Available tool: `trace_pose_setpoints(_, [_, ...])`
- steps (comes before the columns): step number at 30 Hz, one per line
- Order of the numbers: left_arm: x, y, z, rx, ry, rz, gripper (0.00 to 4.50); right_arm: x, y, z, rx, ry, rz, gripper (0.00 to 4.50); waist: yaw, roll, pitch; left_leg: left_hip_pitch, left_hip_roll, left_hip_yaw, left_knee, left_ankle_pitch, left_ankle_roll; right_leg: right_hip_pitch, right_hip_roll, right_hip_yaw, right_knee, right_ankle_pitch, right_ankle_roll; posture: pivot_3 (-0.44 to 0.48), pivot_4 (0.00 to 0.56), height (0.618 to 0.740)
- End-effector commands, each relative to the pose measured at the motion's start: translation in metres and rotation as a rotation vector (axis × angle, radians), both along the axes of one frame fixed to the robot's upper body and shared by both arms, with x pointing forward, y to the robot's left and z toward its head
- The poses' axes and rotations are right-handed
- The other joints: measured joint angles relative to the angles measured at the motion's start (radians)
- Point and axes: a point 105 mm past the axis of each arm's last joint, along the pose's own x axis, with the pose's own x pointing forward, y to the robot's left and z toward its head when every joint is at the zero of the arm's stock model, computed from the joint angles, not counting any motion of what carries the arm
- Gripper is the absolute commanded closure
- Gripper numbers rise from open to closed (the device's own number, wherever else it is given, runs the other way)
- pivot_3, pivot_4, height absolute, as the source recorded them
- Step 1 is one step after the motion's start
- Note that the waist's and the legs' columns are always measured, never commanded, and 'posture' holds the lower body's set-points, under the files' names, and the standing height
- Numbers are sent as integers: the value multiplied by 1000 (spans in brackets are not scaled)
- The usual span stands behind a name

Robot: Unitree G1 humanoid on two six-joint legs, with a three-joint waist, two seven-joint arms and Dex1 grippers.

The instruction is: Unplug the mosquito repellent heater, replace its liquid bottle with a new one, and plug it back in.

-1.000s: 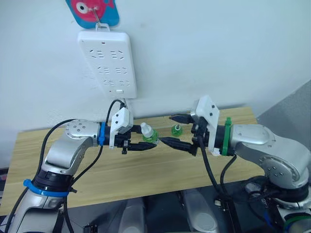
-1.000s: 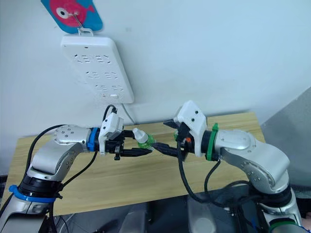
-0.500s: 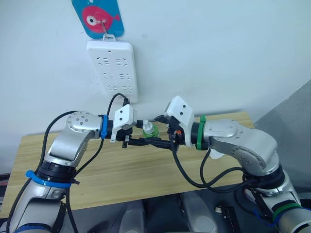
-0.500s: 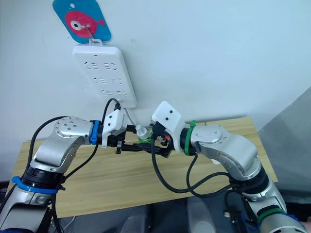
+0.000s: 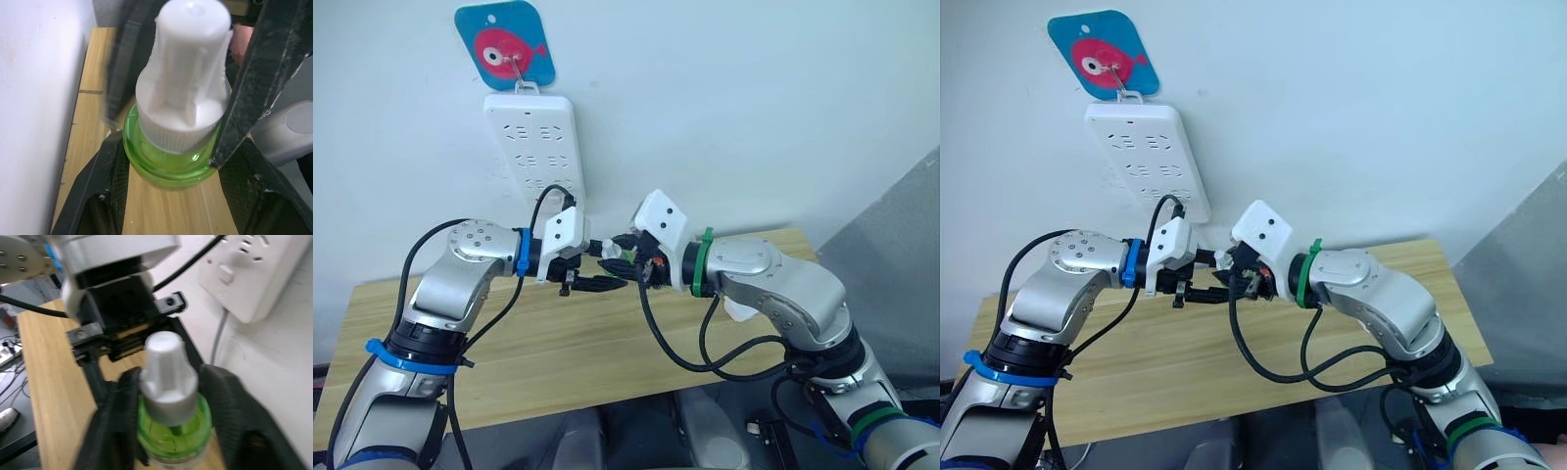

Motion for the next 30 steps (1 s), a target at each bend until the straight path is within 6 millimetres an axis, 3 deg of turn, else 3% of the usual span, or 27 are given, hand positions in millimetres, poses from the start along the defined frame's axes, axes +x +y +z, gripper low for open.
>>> trace_pose_setpoints(1, [-1,-3,13,-28,-41,-17,2284,0,0,7,28,-38,0,3410,1,0,0,0,0,0,3,0,0,0,0,0,3,0,0,-187,156,740])
trace_pose_setpoints(11, [3,2,13,-113,0,44,2284,3,-2,13,66,-55,-5,3410,0,1,-22,1,0,-1,7,1,1,1,2,0,5,3,-2,-187,142,740])
trace_pose_setpoints(15, [6,10,10,-117,-12,53,957,3,-4,15,83,-49,-3,3410,-2,1,-31,1,0,-1,7,1,1,1,2,0,5,3,-2,-186,133,740])
trace_pose_setpoints(19, [4,23,2,-126,65,68,0,5,-8,18,101,-33,-7,3410,-11,2,-41,1,0,-1,6,1,1,1,2,0,5,3,-2,-185,130,740])
trace_pose_setpoints(23, [1,27,2,-186,162,89,0,6,-11,21,120,-21,-12,3410,-17,2,-44,1,0,-1,7,1,1,1,2,0,6,3,-2,-185,130,740])
trace_pose_setpoints(30, [5,15,14,-316,177,99,0,-4,-9,24,153,15,47,3410,-22,2,-56,2,0,-1,7,1,1,2,2,0,6,3,-2,-167,115,740])
